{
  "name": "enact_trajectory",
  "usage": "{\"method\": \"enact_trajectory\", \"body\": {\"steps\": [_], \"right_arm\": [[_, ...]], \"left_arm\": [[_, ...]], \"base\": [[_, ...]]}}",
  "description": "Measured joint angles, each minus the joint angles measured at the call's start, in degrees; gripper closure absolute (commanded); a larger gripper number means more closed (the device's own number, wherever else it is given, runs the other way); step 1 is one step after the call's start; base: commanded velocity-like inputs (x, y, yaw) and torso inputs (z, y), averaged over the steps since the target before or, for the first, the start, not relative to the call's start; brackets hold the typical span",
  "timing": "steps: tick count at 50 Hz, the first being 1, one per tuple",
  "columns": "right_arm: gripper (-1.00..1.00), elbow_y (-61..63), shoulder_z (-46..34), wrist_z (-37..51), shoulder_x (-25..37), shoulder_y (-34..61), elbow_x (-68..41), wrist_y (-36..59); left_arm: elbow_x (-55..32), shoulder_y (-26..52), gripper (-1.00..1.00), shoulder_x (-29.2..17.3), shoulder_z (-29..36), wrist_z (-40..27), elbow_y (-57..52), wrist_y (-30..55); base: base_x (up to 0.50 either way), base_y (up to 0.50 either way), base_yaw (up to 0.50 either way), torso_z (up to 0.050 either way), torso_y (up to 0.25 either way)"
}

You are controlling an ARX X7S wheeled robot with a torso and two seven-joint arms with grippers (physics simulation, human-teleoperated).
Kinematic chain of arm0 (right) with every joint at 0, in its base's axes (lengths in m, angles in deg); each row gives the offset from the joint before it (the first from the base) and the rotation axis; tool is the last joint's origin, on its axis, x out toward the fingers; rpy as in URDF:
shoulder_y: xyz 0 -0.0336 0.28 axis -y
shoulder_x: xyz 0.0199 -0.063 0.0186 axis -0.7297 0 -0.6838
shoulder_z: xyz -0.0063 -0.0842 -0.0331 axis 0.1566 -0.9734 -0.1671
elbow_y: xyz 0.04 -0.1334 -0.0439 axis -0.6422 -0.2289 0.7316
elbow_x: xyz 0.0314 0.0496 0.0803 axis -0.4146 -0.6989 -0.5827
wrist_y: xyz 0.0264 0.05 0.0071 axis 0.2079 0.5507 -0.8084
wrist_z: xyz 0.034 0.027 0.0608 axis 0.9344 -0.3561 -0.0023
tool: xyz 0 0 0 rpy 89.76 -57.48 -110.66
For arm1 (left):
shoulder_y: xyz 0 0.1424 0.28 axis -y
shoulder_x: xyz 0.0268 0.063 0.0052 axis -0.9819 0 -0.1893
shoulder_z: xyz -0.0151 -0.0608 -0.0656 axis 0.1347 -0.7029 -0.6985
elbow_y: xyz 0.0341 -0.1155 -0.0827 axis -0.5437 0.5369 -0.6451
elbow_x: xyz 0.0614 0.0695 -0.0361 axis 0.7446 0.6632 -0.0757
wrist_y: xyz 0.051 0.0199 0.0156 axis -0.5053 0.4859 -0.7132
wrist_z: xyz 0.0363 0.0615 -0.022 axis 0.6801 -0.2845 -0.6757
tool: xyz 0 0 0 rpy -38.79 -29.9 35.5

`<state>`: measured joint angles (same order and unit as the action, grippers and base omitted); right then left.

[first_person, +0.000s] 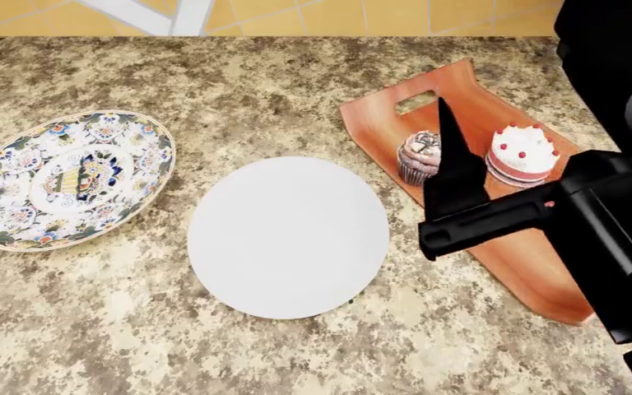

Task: Move the dessert items from the plate to the tray.

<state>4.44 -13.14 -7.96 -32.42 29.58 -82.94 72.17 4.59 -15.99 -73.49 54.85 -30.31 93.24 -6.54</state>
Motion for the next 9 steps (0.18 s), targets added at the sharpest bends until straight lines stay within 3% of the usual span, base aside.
{"method": "enact_trajectory", "body": {"steps": [9], "right_arm": [[-1.0, 5.4, -4.0, 7.0, 2.7, 2.4, -5.3, -6.0]], "left_arm": [[0.2, 1.2, -1.0, 0.4, 0.6, -0.5, 0.0, -0.2]], "base": [[0.0, 0.0, 0.0, 0.0, 0.0]]}}
